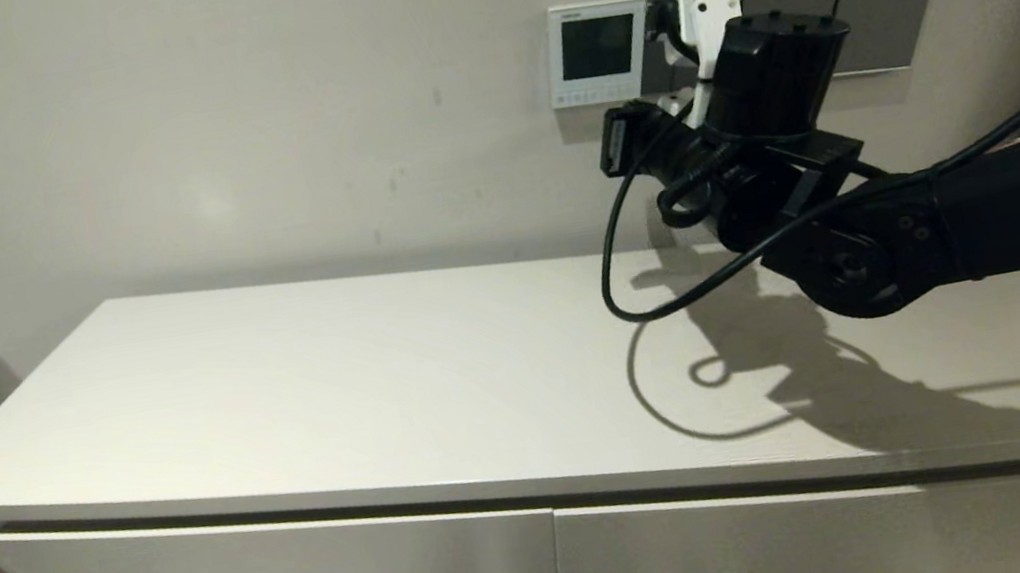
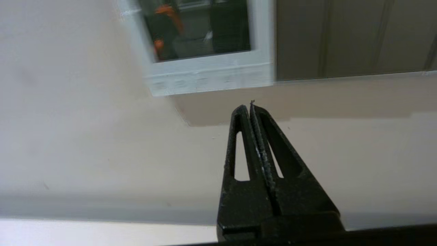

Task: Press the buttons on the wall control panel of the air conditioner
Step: Turn on the central air conditioner

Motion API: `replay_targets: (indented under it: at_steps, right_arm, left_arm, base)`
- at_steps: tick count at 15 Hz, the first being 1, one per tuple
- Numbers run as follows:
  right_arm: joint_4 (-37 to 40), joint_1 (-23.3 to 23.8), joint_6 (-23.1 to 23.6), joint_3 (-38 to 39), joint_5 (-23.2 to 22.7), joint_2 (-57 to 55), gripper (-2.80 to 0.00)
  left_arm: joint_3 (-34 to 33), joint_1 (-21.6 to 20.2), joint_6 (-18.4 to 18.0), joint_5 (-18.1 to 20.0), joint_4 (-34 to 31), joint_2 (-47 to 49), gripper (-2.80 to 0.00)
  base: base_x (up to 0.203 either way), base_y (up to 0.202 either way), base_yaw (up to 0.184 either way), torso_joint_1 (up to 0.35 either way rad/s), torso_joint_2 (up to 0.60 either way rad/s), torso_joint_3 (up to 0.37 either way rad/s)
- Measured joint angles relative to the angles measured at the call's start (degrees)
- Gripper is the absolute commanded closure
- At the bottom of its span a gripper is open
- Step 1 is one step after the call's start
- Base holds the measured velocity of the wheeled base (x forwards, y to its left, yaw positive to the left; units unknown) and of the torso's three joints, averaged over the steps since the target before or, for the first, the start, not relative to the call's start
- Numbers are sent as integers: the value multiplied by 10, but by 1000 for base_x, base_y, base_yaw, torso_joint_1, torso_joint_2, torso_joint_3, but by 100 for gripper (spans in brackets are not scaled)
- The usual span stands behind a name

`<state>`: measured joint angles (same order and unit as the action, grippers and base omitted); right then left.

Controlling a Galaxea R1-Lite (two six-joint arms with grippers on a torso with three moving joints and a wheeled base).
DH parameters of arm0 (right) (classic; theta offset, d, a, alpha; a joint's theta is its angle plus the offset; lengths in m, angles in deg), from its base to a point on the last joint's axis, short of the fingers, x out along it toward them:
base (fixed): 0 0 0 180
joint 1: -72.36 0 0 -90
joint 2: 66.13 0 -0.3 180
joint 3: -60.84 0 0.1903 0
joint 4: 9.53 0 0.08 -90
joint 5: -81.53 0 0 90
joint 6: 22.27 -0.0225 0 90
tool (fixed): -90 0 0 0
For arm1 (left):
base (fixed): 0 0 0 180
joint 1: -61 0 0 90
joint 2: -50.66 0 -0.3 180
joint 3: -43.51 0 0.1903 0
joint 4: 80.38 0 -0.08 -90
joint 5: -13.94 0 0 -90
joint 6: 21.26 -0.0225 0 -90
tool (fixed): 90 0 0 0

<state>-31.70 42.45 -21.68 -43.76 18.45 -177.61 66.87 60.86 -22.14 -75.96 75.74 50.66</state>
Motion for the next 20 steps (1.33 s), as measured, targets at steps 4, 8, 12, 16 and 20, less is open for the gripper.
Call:
replay_targets:
  at_steps: [4,8,12,16,20]
  right_arm:
    - [-1,8,4,-15,0,-9,0]
    - [-1,12,6,-29,0,-17,0]
    - [-1,12,6,-46,-1,-28,0]
    - [-1,16,6,-62,-2,-40,0]
    - [0,20,7,-75,-3,-53,0]
  left_arm:
    - [0,0,0,0,0,0,0]
    - [0,0,0,0,0,0,0]
    - [0,0,0,0,0,0,0]
    - [0,0,0,0,0,0,0]
    - [0,0,0,0,0,0,0]
  base:
    - [0,0,0,0,0,0]
    - [0,0,0,0,0,0]
    - [0,0,0,0,0,0]
    - [0,0,0,0,0,0]
    - [0,0,0,0,0,0]
